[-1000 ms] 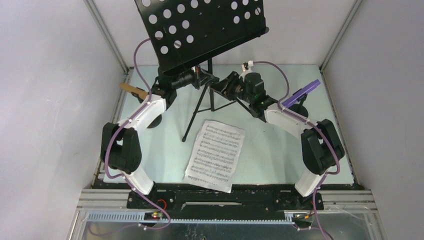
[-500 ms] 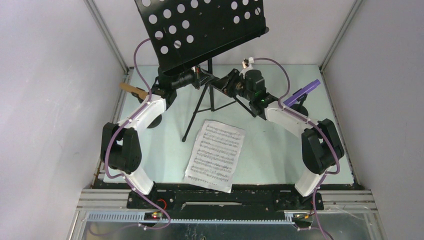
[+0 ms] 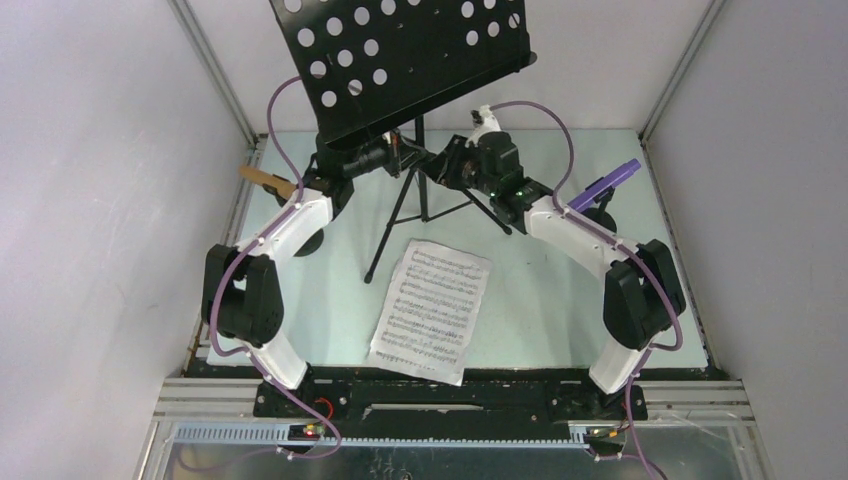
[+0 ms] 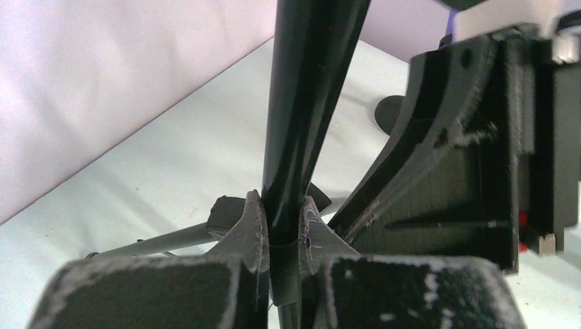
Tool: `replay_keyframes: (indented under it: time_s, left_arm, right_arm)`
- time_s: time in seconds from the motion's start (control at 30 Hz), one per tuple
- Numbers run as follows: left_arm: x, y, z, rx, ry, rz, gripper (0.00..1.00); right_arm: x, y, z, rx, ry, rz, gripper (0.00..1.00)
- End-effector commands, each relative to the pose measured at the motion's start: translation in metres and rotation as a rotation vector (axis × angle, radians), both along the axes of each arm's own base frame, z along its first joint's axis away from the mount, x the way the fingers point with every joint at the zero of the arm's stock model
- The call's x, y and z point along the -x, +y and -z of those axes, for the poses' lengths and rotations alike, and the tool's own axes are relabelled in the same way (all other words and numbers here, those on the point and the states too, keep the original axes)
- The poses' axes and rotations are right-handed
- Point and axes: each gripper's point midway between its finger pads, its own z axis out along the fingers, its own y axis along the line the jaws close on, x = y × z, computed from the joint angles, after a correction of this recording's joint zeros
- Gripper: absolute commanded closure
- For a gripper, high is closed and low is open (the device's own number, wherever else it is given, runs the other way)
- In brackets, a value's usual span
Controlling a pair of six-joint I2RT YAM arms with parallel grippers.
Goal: Pack up the instrument practice props
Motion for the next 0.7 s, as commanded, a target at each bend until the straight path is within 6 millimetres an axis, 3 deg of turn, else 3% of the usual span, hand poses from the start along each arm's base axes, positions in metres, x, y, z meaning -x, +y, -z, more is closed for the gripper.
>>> replay_keyframes:
  time_s: [0.0, 0.17, 0.23, 0.33, 0.43, 0.57, 0.67]
  left_arm:
    - [-0.009, 0.001, -0.016, 0.039, 0.020, -0.027, 0.91]
    - [-0.009, 0.001, -0.016, 0.039, 0.021, -0.027, 0.91]
    - [-0.009, 0.001, -0.015, 0.039, 0.023, -0.027, 0.91]
    - [-0.008, 0.001, -0.016, 0.042, 0.024, -0.027, 0.91]
    - [-0.009, 0.003, -0.019, 0.047, 0.022, -0.043, 0.84]
    - [-0.017, 0.016, -0.040, 0.116, 0.028, -0.120, 0.57]
    - [-0.018, 0.032, -0.063, 0.176, 0.004, -0.173, 0.29]
  right_arm:
    - [0.001, 0.005, -0.026, 0.353, -0.328, 0.047, 0.77]
    - [0.014, 0.012, -0.025, 0.856, -0.711, 0.067, 0.76]
    - [0.013, 0.012, -0.023, 1.003, -0.787, 0.122, 0.74]
    - [0.015, 0.010, -0.025, 1.046, -0.798, 0.162, 0.72]
    - [0.019, 0.008, -0.034, 0.949, -0.756, 0.162, 0.59]
    - [0.031, -0.002, -0.047, 0.842, -0.726, 0.168, 0.40]
    - [0.043, -0.017, -0.053, 0.784, -0.712, 0.159, 0.35]
